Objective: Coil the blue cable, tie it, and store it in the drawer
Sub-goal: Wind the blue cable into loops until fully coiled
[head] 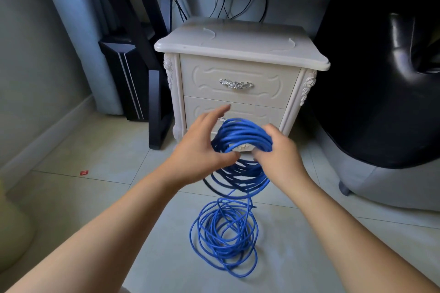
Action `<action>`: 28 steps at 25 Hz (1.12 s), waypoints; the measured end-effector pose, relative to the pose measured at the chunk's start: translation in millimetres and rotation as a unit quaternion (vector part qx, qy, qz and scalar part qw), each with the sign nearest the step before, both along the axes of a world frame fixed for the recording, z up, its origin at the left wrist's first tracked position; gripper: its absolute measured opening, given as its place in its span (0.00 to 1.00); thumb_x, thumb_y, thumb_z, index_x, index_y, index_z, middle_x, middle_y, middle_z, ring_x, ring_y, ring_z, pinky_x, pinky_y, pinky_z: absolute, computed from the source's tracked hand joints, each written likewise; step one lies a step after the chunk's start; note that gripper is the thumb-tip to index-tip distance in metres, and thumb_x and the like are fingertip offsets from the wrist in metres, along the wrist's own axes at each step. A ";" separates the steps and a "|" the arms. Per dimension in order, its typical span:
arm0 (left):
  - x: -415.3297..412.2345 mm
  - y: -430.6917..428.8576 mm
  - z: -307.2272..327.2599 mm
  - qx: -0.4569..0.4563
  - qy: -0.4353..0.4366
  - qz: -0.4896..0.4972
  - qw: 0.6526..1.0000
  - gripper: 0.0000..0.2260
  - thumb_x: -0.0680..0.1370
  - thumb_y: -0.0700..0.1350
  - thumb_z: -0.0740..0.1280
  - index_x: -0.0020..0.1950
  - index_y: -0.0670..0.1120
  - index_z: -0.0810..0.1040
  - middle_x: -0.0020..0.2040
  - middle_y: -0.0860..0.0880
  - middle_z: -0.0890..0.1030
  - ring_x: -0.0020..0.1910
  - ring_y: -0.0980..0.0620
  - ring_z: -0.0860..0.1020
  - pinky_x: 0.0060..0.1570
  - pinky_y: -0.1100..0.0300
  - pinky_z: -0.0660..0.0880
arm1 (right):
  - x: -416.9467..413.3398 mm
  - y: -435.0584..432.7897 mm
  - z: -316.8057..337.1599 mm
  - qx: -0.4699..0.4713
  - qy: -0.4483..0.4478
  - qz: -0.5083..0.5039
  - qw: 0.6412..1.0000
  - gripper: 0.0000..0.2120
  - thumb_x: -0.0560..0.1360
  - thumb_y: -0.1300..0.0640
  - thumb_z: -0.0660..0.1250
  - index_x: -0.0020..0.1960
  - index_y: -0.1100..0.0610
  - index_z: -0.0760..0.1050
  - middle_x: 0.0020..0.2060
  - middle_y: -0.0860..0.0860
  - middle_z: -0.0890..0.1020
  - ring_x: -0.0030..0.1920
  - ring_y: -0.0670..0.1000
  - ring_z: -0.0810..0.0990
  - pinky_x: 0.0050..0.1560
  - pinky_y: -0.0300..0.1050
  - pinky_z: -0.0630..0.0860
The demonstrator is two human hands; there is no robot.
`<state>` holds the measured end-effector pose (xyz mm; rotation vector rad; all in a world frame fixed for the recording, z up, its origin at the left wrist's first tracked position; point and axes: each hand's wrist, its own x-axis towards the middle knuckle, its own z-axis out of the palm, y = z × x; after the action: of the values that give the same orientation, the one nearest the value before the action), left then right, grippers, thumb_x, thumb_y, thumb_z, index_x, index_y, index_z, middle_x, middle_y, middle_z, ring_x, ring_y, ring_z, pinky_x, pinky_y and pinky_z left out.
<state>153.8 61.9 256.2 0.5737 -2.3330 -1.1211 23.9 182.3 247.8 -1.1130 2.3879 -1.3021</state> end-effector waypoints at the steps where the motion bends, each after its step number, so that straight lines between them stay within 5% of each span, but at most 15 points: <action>1: -0.4 2.4 -1.3 -0.065 -0.016 -0.019 0.998 0.39 0.69 0.43 0.76 0.76 0.56 0.62 0.68 0.55 0.70 0.67 0.62 0.67 0.61 0.78 0.59 | 4.1 -0.4 -0.2 0.024 0.046 0.031 0.998 0.12 0.70 0.65 0.66 0.42 0.49 0.69 0.34 0.48 0.77 0.38 0.54 0.75 0.41 0.50 0.72; 4: -1.4 3.3 -7.0 -0.133 -0.105 -0.052 0.984 0.34 0.69 0.42 0.71 0.74 0.54 0.66 0.61 0.53 0.76 0.61 0.55 0.73 0.60 0.66 0.68 | 14.8 -1.4 0.5 0.069 0.148 0.111 0.980 0.11 0.69 0.65 0.66 0.46 0.51 0.71 0.41 0.49 0.77 0.43 0.54 0.73 0.43 0.49 0.69; 8: -3.5 1.7 -3.8 -0.124 -0.114 0.003 0.986 0.01 0.75 0.45 0.67 0.45 0.50 0.76 0.36 0.53 0.77 0.40 0.49 0.77 0.39 0.57 0.71 | 18.0 2.6 2.8 0.019 0.108 0.084 0.990 0.15 0.68 0.63 0.68 0.51 0.49 0.75 0.37 0.45 0.78 0.38 0.50 0.73 0.41 0.43 0.71; 12: -6.8 0.3 -2.3 0.010 -0.006 0.039 0.999 0.05 0.77 0.43 0.69 0.41 0.50 0.76 0.30 0.54 0.75 0.29 0.57 0.72 0.35 0.60 0.75 | 5.4 5.8 11.0 -0.041 -0.120 0.055 0.990 0.18 0.68 0.57 0.74 0.54 0.45 0.74 0.41 0.46 0.83 0.40 0.43 0.80 0.46 0.36 0.76; 15: -7.3 -2.6 1.5 0.167 0.066 0.076 0.981 0.03 0.78 0.40 0.68 0.47 0.48 0.80 0.28 0.57 0.74 0.28 0.59 0.71 0.36 0.57 0.78 | -1.2 12.0 7.1 -0.059 -0.286 0.117 0.949 0.23 0.64 0.52 0.76 0.58 0.44 0.74 0.50 0.50 0.84 0.50 0.50 0.84 0.57 0.51 0.79; 18: -8.0 -1.5 4.5 0.250 0.119 0.107 0.955 0.06 0.78 0.38 0.66 0.46 0.49 0.79 0.26 0.57 0.70 0.26 0.57 0.68 0.35 0.58 0.73 | 5.4 7.7 -3.5 -0.062 -0.344 0.108 0.931 0.34 0.60 0.53 0.77 0.65 0.47 0.71 0.56 0.56 0.81 0.53 0.54 0.83 0.60 0.58 0.78; 21: -9.0 2.4 4.8 0.308 0.155 0.121 0.931 0.07 0.78 0.37 0.66 0.43 0.48 0.77 0.26 0.54 0.66 0.27 0.54 0.65 0.34 0.56 0.71 | 10.5 2.8 -10.6 -0.099 -0.420 0.094 0.897 0.37 0.59 0.53 0.78 0.65 0.60 0.70 0.51 0.60 0.81 0.49 0.58 0.83 0.56 0.64 0.78; 25: -12.2 12.0 0.7 0.404 0.173 0.114 0.891 0.06 0.78 0.39 0.67 0.42 0.46 0.74 0.27 0.51 0.66 0.28 0.52 0.65 0.41 0.52 0.68 | 10.8 0.8 -5.4 -0.153 -0.433 0.033 0.887 0.16 0.72 0.66 0.71 0.59 0.60 0.73 0.49 0.67 0.81 0.46 0.60 0.85 0.54 0.62 0.80; 28: -8.6 11.6 -0.5 0.406 0.114 0.048 0.906 0.10 0.71 0.47 0.72 0.49 0.47 0.77 0.33 0.50 0.74 0.35 0.51 0.74 0.49 0.47 0.73 | 8.6 -2.8 -2.4 -0.169 -0.362 -0.031 0.916 0.11 0.73 0.71 0.64 0.48 0.56 0.72 0.35 0.60 0.80 0.36 0.56 0.84 0.51 0.64 0.78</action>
<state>145.3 73.5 255.7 0.7705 -1.5479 -1.9853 32.5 179.5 245.3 -0.4690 1.6957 -1.7986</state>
